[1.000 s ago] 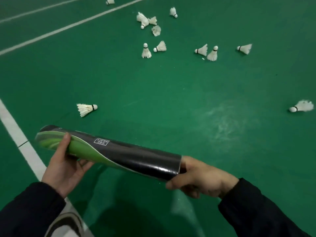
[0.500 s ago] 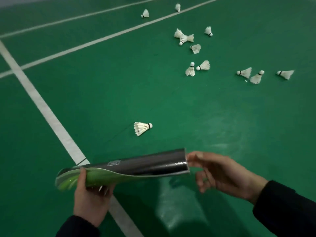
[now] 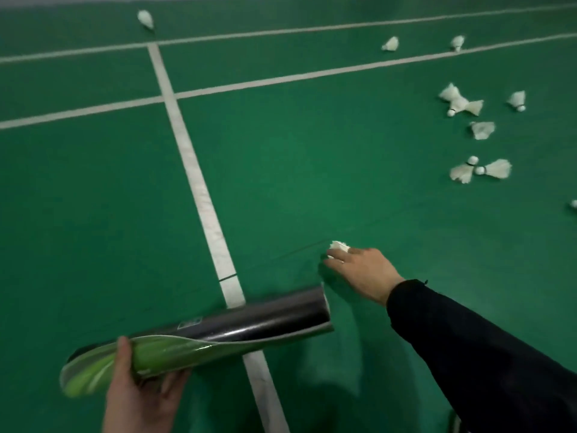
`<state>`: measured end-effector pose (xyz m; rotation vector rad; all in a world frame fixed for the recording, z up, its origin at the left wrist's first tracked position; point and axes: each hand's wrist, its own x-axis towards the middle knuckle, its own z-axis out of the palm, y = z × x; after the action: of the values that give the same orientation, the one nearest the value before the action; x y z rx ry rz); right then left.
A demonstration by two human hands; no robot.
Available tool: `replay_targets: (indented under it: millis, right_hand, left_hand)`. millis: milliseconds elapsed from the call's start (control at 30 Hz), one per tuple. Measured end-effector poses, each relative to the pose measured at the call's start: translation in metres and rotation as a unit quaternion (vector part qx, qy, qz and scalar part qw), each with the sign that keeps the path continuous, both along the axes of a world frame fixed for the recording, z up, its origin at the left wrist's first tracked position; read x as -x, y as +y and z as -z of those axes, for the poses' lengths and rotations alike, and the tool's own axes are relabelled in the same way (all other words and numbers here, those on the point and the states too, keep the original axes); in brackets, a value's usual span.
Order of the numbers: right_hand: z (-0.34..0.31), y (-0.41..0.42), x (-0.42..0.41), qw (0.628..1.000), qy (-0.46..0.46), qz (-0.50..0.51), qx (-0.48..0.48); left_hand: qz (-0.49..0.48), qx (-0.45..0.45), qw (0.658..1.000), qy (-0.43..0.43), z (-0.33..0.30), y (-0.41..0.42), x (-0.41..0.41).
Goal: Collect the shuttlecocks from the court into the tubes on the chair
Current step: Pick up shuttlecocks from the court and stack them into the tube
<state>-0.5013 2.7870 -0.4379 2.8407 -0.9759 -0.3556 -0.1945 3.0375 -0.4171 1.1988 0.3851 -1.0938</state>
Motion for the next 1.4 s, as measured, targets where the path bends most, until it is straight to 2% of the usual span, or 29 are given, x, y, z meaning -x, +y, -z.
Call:
replay_targets:
  millis: [100, 133, 167, 200, 233, 267, 300, 333, 367, 400, 567, 733, 800, 900, 967, 1167, 1200, 1267, 1300, 1333, 1367, 1400]
  right_hand:
    - [0.010, -0.019, -0.009, 0.996, 0.080, 0.009, 0.030]
    - [0.011, -0.023, -0.006, 0.996, 0.075, 0.036, 0.033]
    - [0.005, -0.024, -0.005, 0.995, 0.014, 0.096, 0.005]
    - [-0.003, -0.022, -0.003, 0.976, -0.107, 0.185, -0.047]
    - [-0.014, -0.016, 0.001, 0.909, -0.272, 0.288, -0.131]
    - [-0.030, -0.002, 0.004, 0.798, -0.429, 0.359, -0.223]
    - [-0.047, 0.016, 0.008, 0.669, -0.564, 0.383, -0.297]
    - [-0.065, 0.036, 0.017, 0.565, -0.647, 0.377, -0.347]
    - [-0.080, 0.056, 0.027, 0.507, -0.689, 0.356, -0.375]
    - [-0.090, 0.072, 0.040, 0.492, -0.707, 0.336, -0.381]
    - [-0.078, 0.083, 0.103, 0.553, -0.688, 0.338, -0.326]
    - [-0.061, 0.069, 0.149, 0.597, -0.648, 0.332, -0.337]
    - [-0.060, 0.065, 0.158, 0.621, -0.611, 0.300, -0.388]
    - [-0.067, 0.060, 0.179, 0.670, -0.478, 0.224, -0.522]
    - [-0.076, 0.057, 0.193, 0.677, -0.427, 0.196, -0.566]
    - [-0.108, 0.038, 0.258, 0.586, -0.436, 0.214, -0.649]
    - [-0.111, 0.035, 0.270, 0.553, -0.448, 0.222, -0.666]
    - [-0.114, 0.031, 0.290, 0.447, -0.513, 0.259, -0.686]
    - [-0.113, 0.029, 0.297, 0.395, -0.557, 0.283, -0.673]
    - [-0.110, 0.025, 0.304, 0.362, -0.607, 0.309, -0.637]
    - [-0.106, 0.022, 0.310, 0.356, -0.646, 0.335, -0.586]
    - [-0.102, 0.020, 0.318, 0.366, -0.675, 0.356, -0.532]
  left_hand:
    - [-0.013, -0.009, 1.000, -0.005, 0.002, 0.018, -0.001]
    - [-0.004, -0.002, 1.000, -0.007, 0.002, 0.019, -0.002]
    - [0.002, 0.004, 1.000, -0.009, 0.000, 0.020, -0.003]
    - [0.010, 0.006, 1.000, -0.011, -0.002, 0.019, -0.003]
    - [0.019, 0.007, 1.000, -0.013, -0.002, 0.014, -0.002]
    - [0.025, 0.005, 1.000, -0.016, -0.001, 0.008, 0.000]
    - [0.024, -0.002, 1.000, -0.018, -0.001, 0.001, 0.002]
    - [0.027, -0.006, 0.999, -0.022, -0.002, -0.009, 0.008]
    - [0.029, -0.009, 0.999, -0.026, -0.004, -0.020, 0.016]
    - [0.037, -0.013, 0.999, -0.028, -0.005, -0.034, 0.027]
    - [0.059, -0.015, 0.998, -0.031, -0.012, -0.087, 0.085]
    - [0.086, 0.007, 0.994, -0.065, -0.016, -0.112, 0.129]
    - [0.094, 0.018, 0.992, -0.078, -0.018, -0.114, 0.144]
    - [0.099, 0.033, 0.988, -0.113, -0.022, -0.118, 0.171]
    - [0.105, 0.033, 0.986, -0.127, -0.031, -0.121, 0.188]
    - [0.144, 0.037, 0.975, -0.163, -0.077, -0.143, 0.247]
    - [0.159, 0.049, 0.971, -0.172, -0.086, -0.152, 0.255]
    - [0.202, 0.083, 0.956, -0.196, -0.107, -0.177, 0.272]
    - [0.223, 0.097, 0.947, -0.209, -0.119, -0.190, 0.281]
    - [0.241, 0.109, 0.938, -0.225, -0.128, -0.207, 0.290]
    - [0.259, 0.124, 0.929, -0.236, -0.138, -0.223, 0.300]
    - [0.277, 0.135, 0.920, -0.242, -0.141, -0.239, 0.311]
